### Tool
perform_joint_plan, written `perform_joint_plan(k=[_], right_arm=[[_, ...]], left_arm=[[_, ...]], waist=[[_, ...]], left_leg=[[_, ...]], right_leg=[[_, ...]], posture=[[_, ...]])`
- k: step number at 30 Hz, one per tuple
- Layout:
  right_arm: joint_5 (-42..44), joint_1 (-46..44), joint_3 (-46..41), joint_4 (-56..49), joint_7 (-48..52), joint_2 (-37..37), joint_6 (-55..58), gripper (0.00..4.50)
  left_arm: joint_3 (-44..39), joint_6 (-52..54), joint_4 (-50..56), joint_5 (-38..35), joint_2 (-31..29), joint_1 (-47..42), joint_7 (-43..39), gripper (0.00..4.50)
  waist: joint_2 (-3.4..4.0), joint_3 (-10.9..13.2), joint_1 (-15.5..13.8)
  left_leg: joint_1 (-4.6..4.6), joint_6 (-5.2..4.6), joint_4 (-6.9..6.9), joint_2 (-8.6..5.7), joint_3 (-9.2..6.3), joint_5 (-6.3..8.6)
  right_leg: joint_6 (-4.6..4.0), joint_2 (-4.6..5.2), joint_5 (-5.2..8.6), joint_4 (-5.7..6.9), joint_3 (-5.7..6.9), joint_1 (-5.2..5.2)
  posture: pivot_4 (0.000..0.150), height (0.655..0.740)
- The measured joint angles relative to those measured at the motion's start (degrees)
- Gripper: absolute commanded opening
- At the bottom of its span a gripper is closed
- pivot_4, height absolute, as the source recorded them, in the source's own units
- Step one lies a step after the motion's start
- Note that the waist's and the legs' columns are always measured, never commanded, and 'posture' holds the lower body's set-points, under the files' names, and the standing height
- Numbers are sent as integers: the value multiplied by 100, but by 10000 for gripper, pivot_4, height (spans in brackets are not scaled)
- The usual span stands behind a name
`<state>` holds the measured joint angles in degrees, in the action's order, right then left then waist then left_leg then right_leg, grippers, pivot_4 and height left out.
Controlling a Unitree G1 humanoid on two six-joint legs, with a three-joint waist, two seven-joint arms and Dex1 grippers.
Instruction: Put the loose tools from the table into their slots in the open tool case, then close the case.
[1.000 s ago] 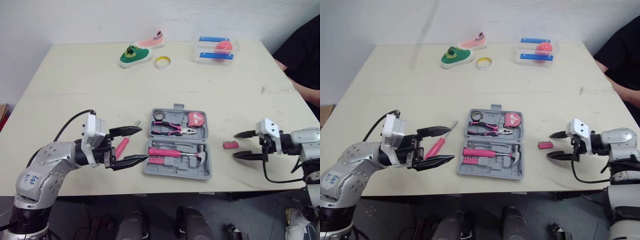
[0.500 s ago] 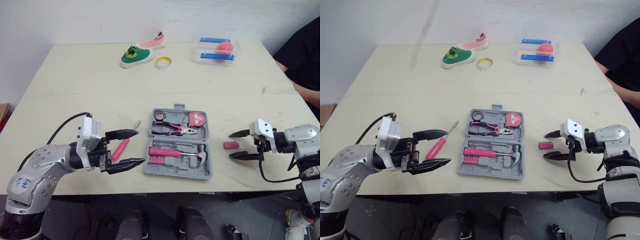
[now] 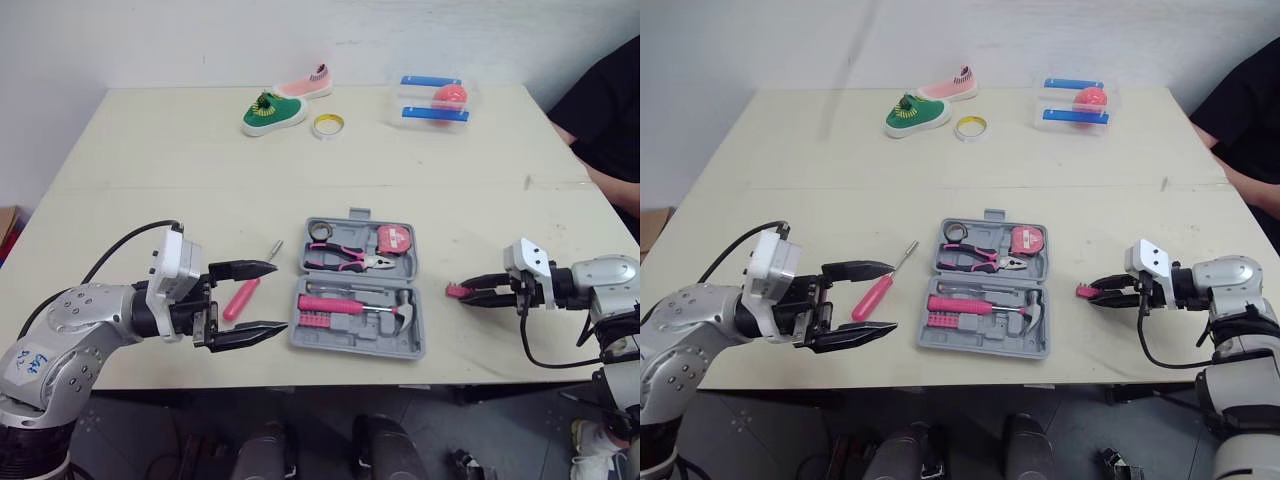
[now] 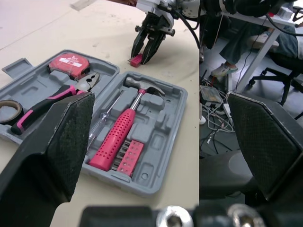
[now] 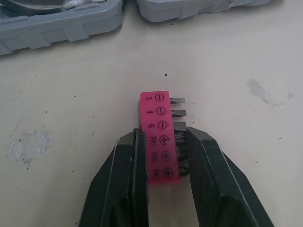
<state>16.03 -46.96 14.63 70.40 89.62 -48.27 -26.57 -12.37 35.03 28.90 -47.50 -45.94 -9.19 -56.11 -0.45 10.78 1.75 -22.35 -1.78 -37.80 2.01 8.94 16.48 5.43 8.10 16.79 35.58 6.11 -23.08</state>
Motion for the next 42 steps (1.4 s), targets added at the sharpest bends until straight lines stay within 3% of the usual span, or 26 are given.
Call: perform_joint_plan(k=[10,14,16,20,23,28,34,42], right_arm=[[-325,9,-613,128,-122,226,-91,7751],[-416,-50,-870,-412,-542,280,217,7751],[-293,6,-1016,-1148,-401,267,581,7751],[274,845,-1173,-3882,-322,-112,2304,7751],[696,1379,-1129,-6157,-720,-456,4010,7751],[1144,1563,-799,-8627,-1464,-747,6304,7751],[1082,1541,-271,-9549,-2217,-707,7544,7751],[362,1074,890,-9932,-2832,-476,7953,7751]], left_arm=[[0,-12,-15,-27,-1,-129,-32,45000],[2,-80,-59,-19,4,-150,-116,45000],[21,-144,-105,45,5,-143,-169,45000],[161,-489,-331,349,22,-74,-374,45000],[295,-835,-584,673,89,-54,-527,45000],[619,-1346,-769,1102,257,-88,-687,45000],[721,-1525,-903,1292,337,-158,-711,45000],[719,-1585,-892,1357,355,56,-642,45000]], waist=[[-2,-1,35],[8,5,40],[14,9,28],[17,10,-39],[22,12,-51],[20,11,-24],[19,11,-30],[18,11,-19]], left_leg=[[4,9,-6,13,-3,5],[3,15,-8,17,-3,8],[1,20,-8,24,-3,12],[-6,33,-11,49,-13,19],[-28,36,-15,53,-12,21],[-29,47,-15,64,-12,33],[-49,38,-19,61,-11,37],[-60,37,-27,63,-10,36]], right_leg=[[-5,-22,3,-1,0,9],[-10,-19,6,2,-1,6],[-17,-25,9,4,0,2],[-37,-41,21,6,11,-4],[-42,-40,23,22,9,-35],[-51,-44,26,28,11,-42],[-52,-45,26,24,14,-57],[-52,-51,26,27,18,-65]], posture=[[1500,7400],[1500,7400],[1500,7400],[1500,7400],[1500,7400],[1500,7400],[1500,7400],[1500,7400]])
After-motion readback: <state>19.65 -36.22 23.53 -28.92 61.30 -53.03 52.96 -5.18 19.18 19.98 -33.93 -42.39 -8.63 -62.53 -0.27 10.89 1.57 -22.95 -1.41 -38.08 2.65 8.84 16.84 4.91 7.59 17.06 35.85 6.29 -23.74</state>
